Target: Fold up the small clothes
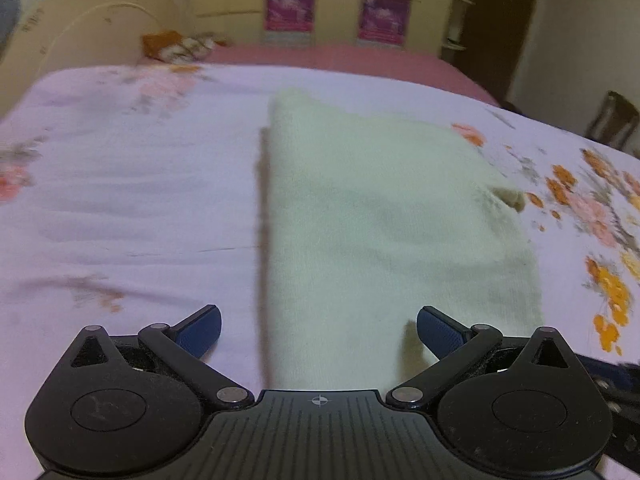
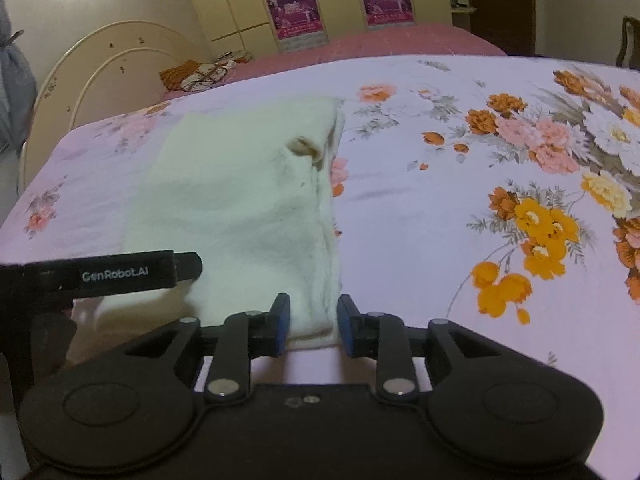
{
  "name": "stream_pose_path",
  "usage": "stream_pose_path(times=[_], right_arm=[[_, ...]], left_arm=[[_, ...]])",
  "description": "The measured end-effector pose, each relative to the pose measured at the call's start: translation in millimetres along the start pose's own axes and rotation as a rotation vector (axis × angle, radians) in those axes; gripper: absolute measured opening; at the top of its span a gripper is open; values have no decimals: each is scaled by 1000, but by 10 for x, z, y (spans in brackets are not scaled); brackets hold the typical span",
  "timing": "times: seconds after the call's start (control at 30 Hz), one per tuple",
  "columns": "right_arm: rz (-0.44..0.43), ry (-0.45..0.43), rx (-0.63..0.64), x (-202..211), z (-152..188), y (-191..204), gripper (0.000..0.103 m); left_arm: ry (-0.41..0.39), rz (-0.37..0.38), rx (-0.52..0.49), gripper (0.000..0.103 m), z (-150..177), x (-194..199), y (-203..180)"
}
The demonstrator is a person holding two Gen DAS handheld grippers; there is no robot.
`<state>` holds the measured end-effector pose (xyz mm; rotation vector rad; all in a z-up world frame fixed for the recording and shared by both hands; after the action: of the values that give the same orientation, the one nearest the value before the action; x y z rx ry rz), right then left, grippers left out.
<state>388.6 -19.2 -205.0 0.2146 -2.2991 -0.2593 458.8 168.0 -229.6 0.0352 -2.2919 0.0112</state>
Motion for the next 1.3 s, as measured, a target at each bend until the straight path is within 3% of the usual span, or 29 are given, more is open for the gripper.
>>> stream_pose_path(times=[0.3,0.47,0.77,1.03,1.3], right_arm=[[-61,-39,100,726,152,108,35],[-93,-105,172,1437,262,176,57],[-107,-225,202,2538,511,171,73],[-57,-299,216,2977,635,114,75],[-22,-321,219,3058,694,104,76]], left_arm=[[-37,-21,-57,103,185,954,-80],[-113,-62,-43,103,421,1804,-117],[-162,-95,16,103,972,2921,-203],[-180,-124,59,103,1239,3394,-185],[-207,-154,69,103,1300,3609,-129]])
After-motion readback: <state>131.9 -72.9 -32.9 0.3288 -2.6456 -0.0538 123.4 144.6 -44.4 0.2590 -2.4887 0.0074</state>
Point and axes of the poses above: each gripper's, at about its wrist camera, not at the fingertips, and x roughly against the way its jaws point, y to its left, z to its underside, the point moved 4 cm from there along -x, roughly the way its jaws point, and after that the axes turned 2 degrees about -z, right-handed, at the moved point
